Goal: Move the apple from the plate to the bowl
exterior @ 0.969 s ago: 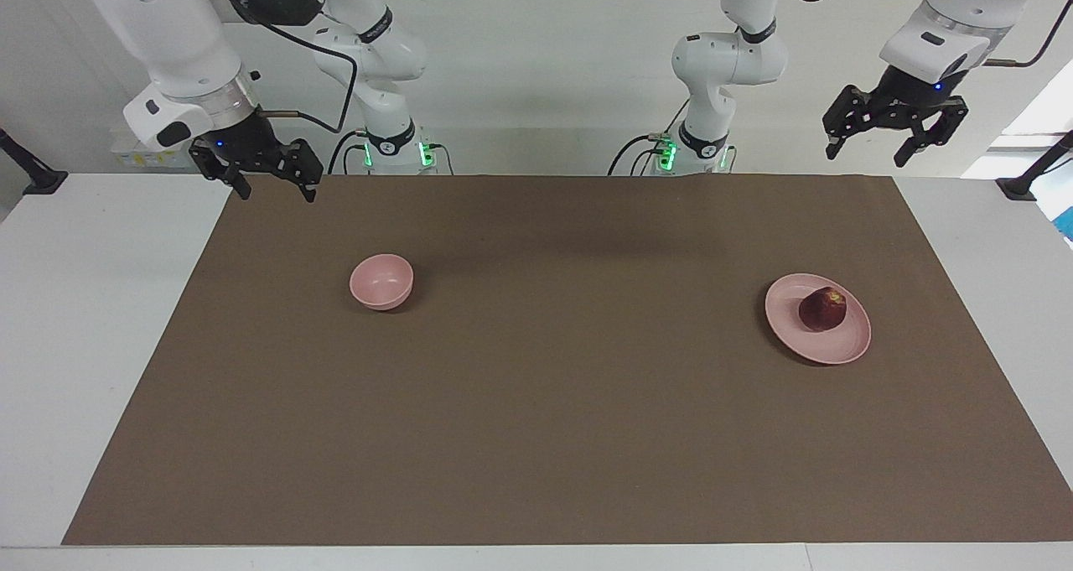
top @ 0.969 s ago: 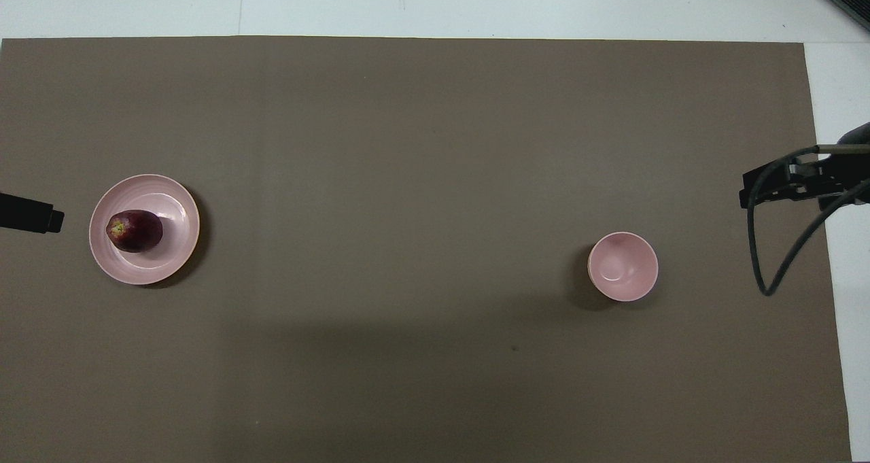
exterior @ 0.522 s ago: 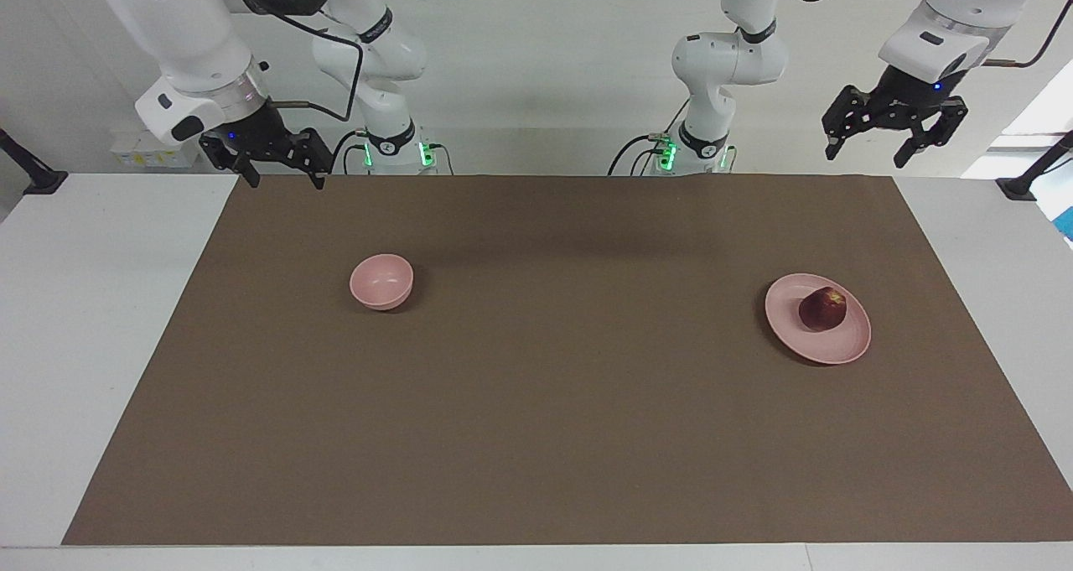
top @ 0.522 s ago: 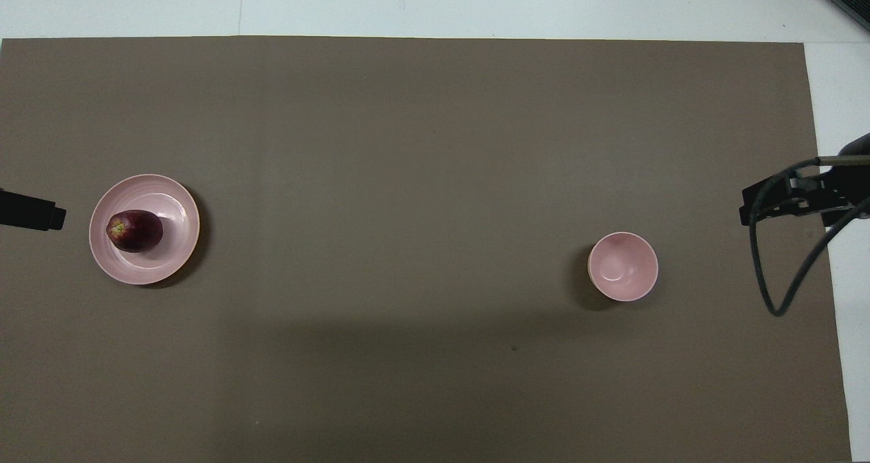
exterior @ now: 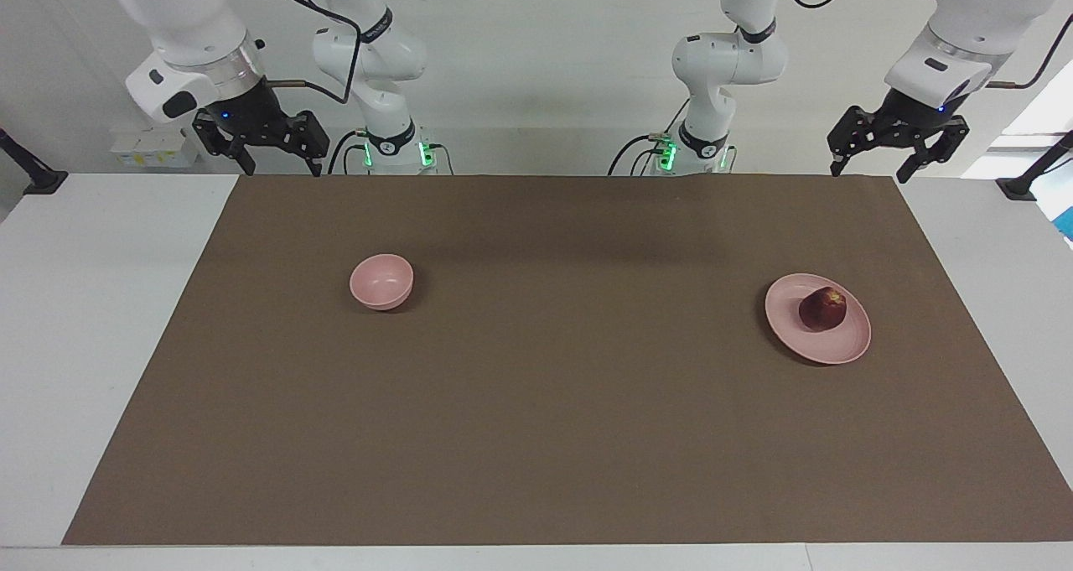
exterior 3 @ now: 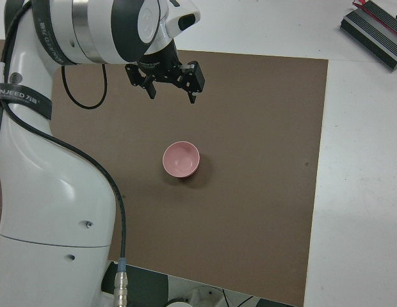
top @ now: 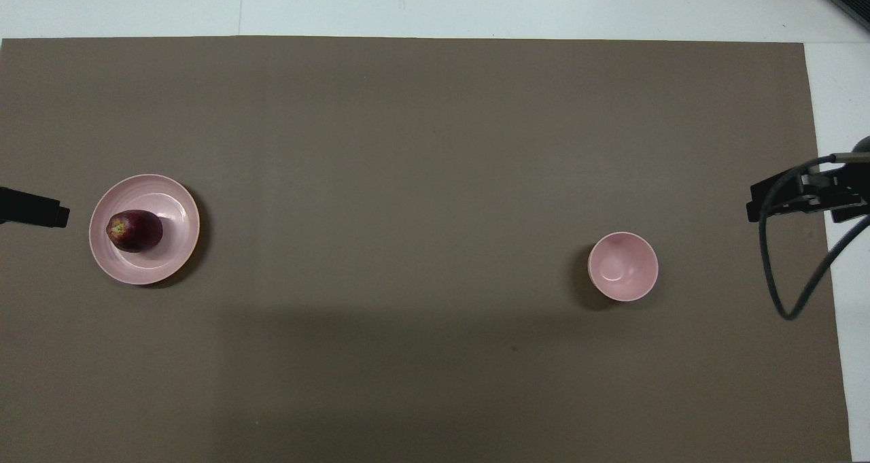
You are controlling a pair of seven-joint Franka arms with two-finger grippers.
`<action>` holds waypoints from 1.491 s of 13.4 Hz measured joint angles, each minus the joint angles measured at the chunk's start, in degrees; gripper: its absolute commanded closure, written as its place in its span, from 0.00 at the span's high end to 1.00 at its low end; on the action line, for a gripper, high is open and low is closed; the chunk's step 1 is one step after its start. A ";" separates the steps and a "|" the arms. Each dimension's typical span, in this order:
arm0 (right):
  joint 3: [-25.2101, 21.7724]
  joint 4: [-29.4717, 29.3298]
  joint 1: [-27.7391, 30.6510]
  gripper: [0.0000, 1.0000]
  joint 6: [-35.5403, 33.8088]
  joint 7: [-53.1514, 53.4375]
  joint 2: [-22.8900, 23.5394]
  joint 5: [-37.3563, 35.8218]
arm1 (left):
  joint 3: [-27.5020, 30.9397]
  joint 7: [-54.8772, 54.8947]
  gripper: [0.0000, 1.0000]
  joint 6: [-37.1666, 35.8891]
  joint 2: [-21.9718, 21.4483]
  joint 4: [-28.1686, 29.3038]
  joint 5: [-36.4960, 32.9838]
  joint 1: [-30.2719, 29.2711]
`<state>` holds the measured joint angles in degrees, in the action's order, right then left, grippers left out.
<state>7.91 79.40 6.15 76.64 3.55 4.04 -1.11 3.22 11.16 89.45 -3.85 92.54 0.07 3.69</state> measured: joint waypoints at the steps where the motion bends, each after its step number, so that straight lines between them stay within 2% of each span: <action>1: 0.01 0.14 -0.01 1.00 0.24 0.00 -0.03 0.01 | 0.02 0.56 1.00 2.33 -0.26 2.55 0.00 -0.51; 9: 0.14 8.55 -1.29 1.00 7.40 1.18 -2.92 0.10 | 0.19 4.20 1.00 22.02 -0.39 20.65 0.04 -5.34; 13: 0.27 12.54 -3.51 1.00 10.49 6.45 -2.88 1.65 | 0.21 5.82 1.00 29.81 -0.11 26.98 3.72 -6.62; 16: 0.29 16.57 -3.72 1.00 14.22 9.50 -2.75 3.68 | 0.20 6.58 1.00 34.85 2.38 29.33 4.36 -6.94; 20: 0.32 21.51 -5.15 1.00 18.54 14.39 -1.27 7.13 | 0.20 7.14 1.00 43.93 8.44 30.94 4.41 -7.60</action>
<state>8.22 100.91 1.00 95.18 17.94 2.77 6.02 3.42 18.29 133.38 4.59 123.48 4.49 -3.91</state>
